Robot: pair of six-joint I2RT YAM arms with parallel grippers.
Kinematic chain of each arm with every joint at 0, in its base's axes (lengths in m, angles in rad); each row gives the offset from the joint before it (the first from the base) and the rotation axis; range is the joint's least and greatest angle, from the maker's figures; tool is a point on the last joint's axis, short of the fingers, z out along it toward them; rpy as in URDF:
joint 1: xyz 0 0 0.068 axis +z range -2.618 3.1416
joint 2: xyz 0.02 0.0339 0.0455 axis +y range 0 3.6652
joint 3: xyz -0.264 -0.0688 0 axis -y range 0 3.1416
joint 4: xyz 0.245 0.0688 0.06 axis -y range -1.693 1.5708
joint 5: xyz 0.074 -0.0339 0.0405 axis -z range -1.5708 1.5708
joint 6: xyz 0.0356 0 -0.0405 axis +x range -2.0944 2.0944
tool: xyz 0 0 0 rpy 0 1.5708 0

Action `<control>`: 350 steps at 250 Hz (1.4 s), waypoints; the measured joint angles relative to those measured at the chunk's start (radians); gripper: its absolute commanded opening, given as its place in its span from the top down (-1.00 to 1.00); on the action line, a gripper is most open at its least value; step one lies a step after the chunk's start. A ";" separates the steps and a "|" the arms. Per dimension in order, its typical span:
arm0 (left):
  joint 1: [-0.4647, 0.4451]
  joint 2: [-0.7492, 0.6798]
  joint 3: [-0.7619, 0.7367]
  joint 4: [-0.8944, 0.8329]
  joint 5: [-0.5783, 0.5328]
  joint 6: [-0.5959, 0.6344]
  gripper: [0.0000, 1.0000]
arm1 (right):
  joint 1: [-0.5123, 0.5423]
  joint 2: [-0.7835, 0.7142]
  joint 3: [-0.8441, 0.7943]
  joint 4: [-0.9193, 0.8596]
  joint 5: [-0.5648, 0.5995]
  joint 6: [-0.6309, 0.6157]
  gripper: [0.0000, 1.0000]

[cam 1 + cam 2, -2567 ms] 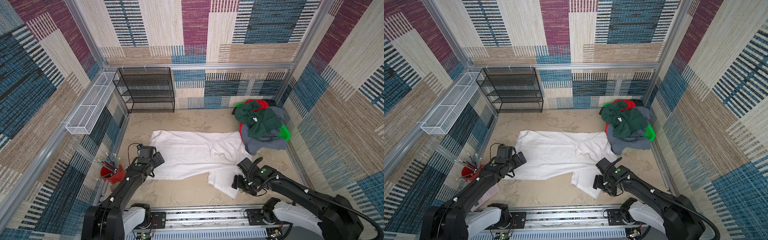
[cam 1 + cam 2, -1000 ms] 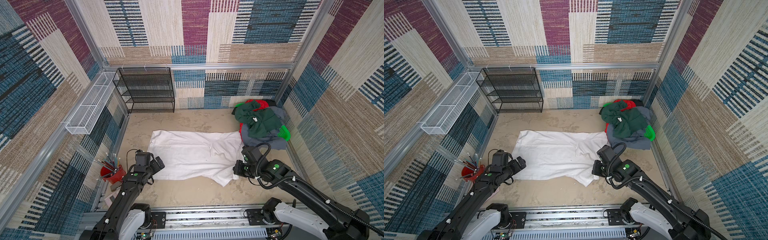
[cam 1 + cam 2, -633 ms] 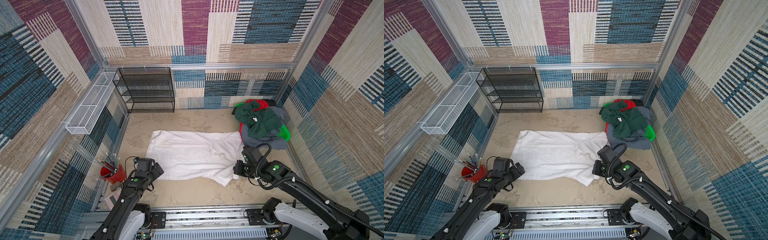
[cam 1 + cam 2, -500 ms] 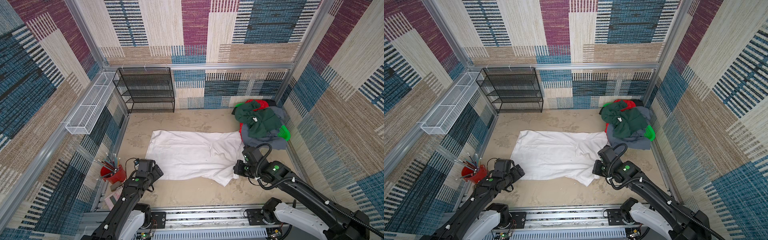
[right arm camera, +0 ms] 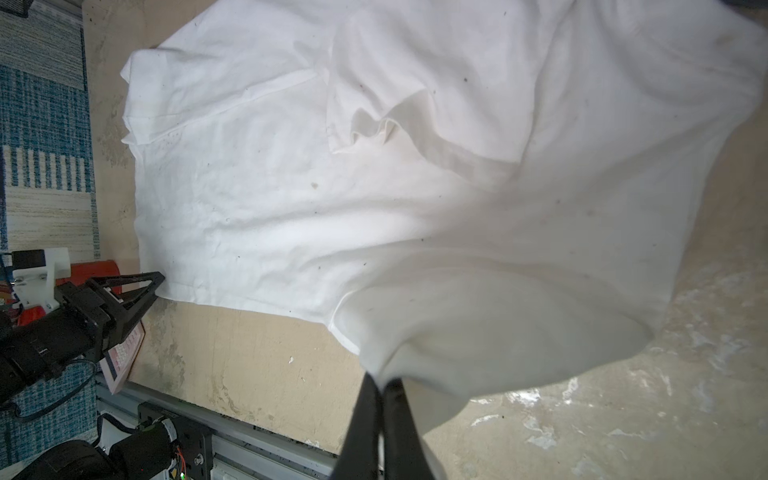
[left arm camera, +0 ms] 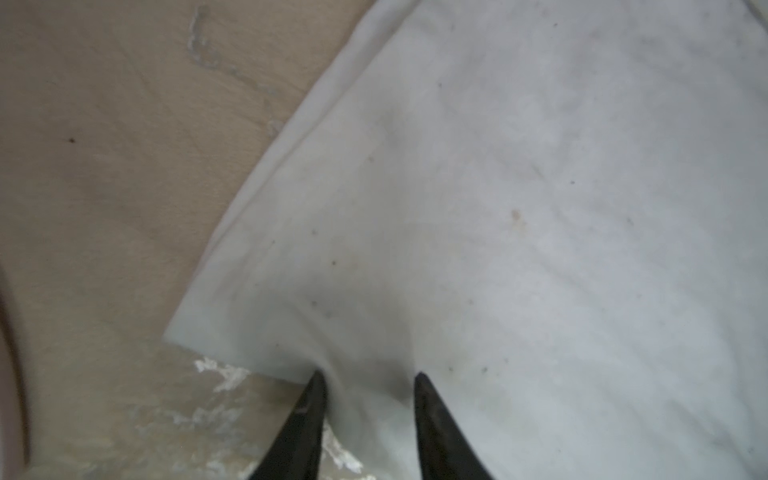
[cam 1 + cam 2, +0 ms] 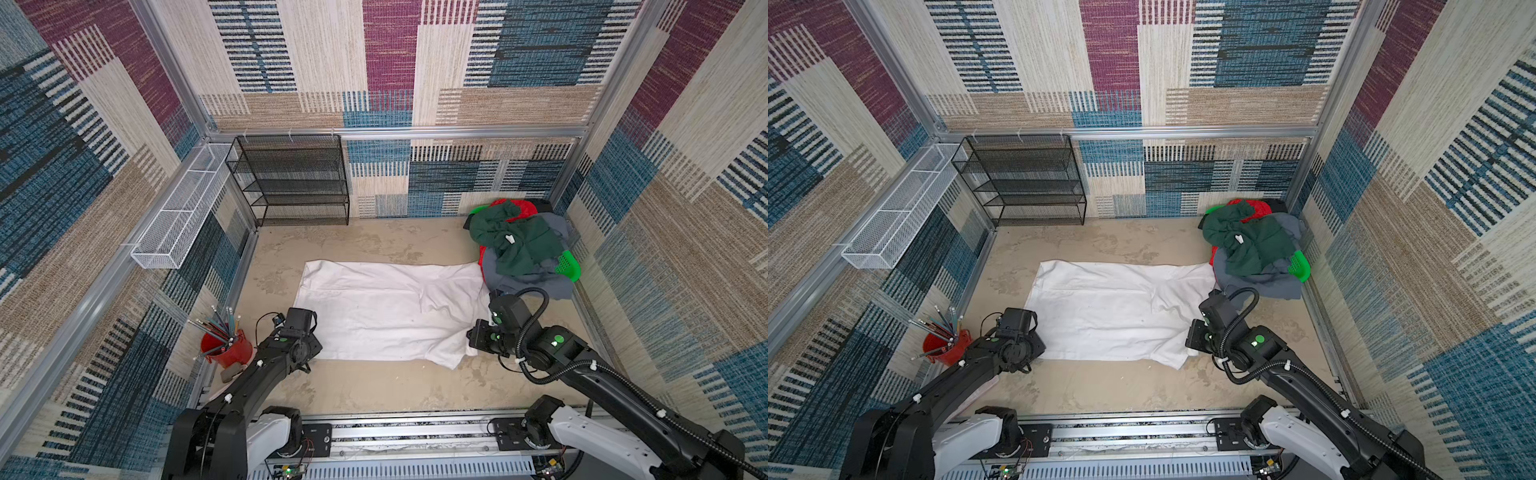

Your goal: Fold and stack the t-shirts

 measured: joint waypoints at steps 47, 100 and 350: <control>0.000 -0.068 0.000 -0.016 -0.028 0.010 1.00 | -0.001 -0.001 -0.006 -0.002 0.000 0.000 1.00; 0.000 -0.105 0.027 -0.045 -0.050 0.047 1.00 | 0.000 0.004 -0.005 -0.002 0.001 0.007 1.00; 0.009 0.376 0.390 0.108 -0.023 0.167 1.00 | -0.186 0.264 0.103 0.217 0.091 -0.077 1.00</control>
